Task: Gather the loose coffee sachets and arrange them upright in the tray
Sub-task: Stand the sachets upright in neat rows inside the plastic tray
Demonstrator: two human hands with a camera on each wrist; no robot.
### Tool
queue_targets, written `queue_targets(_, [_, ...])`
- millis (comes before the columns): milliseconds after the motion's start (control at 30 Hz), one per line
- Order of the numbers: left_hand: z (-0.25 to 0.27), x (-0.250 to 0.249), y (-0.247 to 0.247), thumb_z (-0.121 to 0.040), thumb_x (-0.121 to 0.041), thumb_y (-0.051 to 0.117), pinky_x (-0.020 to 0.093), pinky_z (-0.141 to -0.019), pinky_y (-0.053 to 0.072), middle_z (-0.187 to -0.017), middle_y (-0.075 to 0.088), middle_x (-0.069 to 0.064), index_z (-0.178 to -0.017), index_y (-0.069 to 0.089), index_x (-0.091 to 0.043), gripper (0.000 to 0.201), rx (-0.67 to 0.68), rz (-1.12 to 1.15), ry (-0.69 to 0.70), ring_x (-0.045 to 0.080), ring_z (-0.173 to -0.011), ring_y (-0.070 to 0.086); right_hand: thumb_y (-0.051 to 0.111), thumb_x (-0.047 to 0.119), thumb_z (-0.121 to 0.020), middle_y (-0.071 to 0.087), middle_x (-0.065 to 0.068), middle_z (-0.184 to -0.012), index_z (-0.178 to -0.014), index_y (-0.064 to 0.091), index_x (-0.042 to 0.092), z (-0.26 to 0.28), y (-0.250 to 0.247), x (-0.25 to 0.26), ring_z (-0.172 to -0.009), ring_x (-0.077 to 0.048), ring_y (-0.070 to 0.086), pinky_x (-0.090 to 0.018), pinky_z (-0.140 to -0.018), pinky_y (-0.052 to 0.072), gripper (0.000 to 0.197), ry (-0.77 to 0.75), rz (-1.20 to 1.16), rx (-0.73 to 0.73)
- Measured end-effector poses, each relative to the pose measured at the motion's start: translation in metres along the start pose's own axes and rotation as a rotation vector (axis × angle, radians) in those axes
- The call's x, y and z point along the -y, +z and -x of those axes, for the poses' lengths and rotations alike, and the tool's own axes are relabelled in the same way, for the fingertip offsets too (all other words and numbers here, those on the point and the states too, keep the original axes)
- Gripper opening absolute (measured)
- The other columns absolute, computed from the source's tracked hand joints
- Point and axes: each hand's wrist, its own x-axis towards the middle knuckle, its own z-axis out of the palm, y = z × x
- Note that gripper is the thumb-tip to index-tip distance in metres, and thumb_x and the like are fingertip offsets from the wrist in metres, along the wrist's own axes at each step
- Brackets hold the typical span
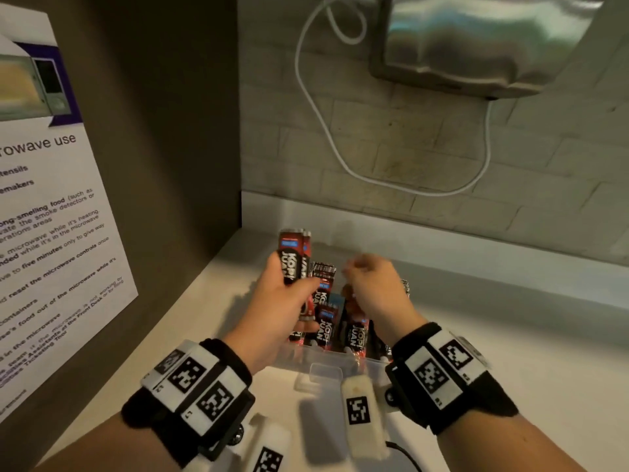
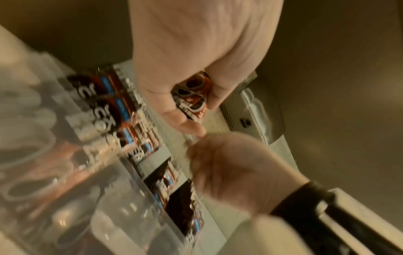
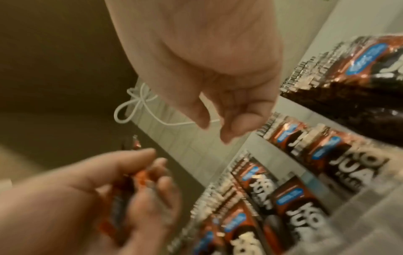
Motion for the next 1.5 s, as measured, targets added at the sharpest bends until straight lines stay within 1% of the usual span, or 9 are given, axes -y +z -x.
queue_targets(200, [0.004, 0.000, -0.010, -0.091, -0.012, 0.062, 0.037, -0.063, 0.060, -0.108, 0.066, 0.005, -0.118, 0.049, -0.024, 0.032, -0.073, -0.037, 0.046, 0.023, -0.091, 0.069, 0.049, 0.007, -0.095, 0.066, -0.009, -0.086, -0.098, 0.060, 0.004, -0.011, 0.019, -0.011, -0.087, -0.026, 0.069, -0.034, -0.070, 0.057, 0.012, 0.039, 0.625, 0.239])
queue_targets(300, [0.006, 0.003, -0.009, -0.091, -0.012, 0.062, 0.033, -0.062, 0.059, -0.108, 0.067, 0.002, -0.120, 0.049, -0.026, 0.035, -0.066, -0.037, 0.040, 0.020, -0.091, 0.069, 0.046, 0.010, -0.097, 0.061, -0.004, -0.072, -0.073, 0.050, 0.009, -0.014, 0.025, -0.012, -0.079, -0.023, 0.070, -0.028, -0.062, 0.054, 0.024, 0.086, 0.718, 0.292])
queue_targets(433, [0.008, 0.004, -0.007, -0.091, -0.013, 0.062, 0.029, -0.063, 0.058, -0.107, 0.067, 0.000, -0.120, 0.049, -0.027, 0.035, -0.059, -0.074, 0.041, 0.018, -0.093, 0.068, 0.042, 0.009, -0.099, 0.069, -0.015, -0.099, -0.068, 0.045, 0.013, -0.012, 0.027, -0.012, -0.095, -0.029, 0.068, -0.027, -0.063, 0.050, 0.031, 0.074, 0.757, 0.351])
queue_targets(600, [0.004, 0.005, -0.006, -0.089, -0.010, 0.061, 0.046, -0.077, 0.059, -0.107, 0.068, 0.006, -0.111, 0.052, -0.028, 0.030, -0.087, -0.057, -0.007, 0.024, -0.095, 0.069, 0.055, 0.011, -0.094, 0.071, -0.012, -0.086, -0.094, 0.066, 0.003, -0.017, 0.018, -0.018, -0.072, -0.021, 0.069, -0.033, -0.064, 0.060, 0.014, 0.051, 0.695, 0.226])
queue_targets(767, [0.007, -0.003, 0.000, -0.095, -0.046, 0.038, 0.035, -0.071, 0.048, -0.098, 0.070, 0.012, -0.111, 0.061, -0.013, 0.043, -0.001, 0.117, -0.178, 0.024, -0.083, 0.066, 0.061, 0.014, -0.093, 0.059, -0.006, -0.060, -0.087, 0.064, 0.006, -0.009, -0.009, -0.003, -0.026, -0.002, 0.047, -0.011, -0.030, 0.031, 0.010, 0.056, 0.509, 0.146])
queue_targets(900, [0.007, -0.003, 0.004, -0.098, -0.028, 0.032, 0.031, -0.064, 0.044, -0.070, 0.065, 0.005, -0.094, 0.057, -0.014, 0.029, 0.011, 0.165, -0.218, 0.017, -0.065, 0.060, 0.060, 0.009, -0.090, 0.059, -0.003, -0.057, -0.085, 0.062, 0.013, -0.005, -0.032, 0.007, -0.032, -0.006, 0.049, -0.013, -0.033, 0.032, 0.007, -0.013, 0.509, 0.048])
queue_targets(1033, [0.006, -0.004, 0.008, -0.097, -0.013, 0.041, 0.048, -0.089, 0.049, -0.111, 0.063, 0.023, -0.104, 0.051, -0.011, 0.013, 0.053, 0.056, -0.269, 0.038, -0.105, 0.061, 0.063, 0.011, -0.089, 0.061, -0.003, -0.071, -0.095, 0.067, 0.009, 0.001, -0.043, 0.006, -0.053, -0.013, 0.054, -0.020, -0.045, 0.039, 0.008, -0.012, 0.523, 0.063])
queue_targets(1367, [0.007, -0.002, 0.014, -0.098, -0.007, 0.043, 0.051, -0.103, 0.044, -0.117, 0.064, 0.012, -0.121, 0.047, -0.027, 0.031, 0.244, -0.076, -0.237, 0.030, -0.113, 0.059, 0.052, -0.002, -0.093, 0.058, -0.009, -0.062, -0.077, 0.055, 0.005, 0.012, -0.032, 0.024, -0.044, -0.014, 0.058, -0.027, -0.046, 0.052, 0.017, -0.092, 0.154, 0.100])
queue_targets(1500, [0.009, -0.007, 0.005, -0.099, -0.009, 0.043, 0.049, -0.098, 0.047, -0.114, 0.066, 0.010, -0.120, 0.048, -0.027, 0.029, 0.176, -0.020, -0.198, 0.025, -0.107, 0.063, 0.050, 0.021, -0.099, 0.060, -0.006, -0.063, -0.083, 0.062, 0.007, 0.011, -0.027, 0.023, -0.046, -0.015, 0.054, -0.023, -0.045, 0.044, 0.025, -0.024, -0.011, 0.103])
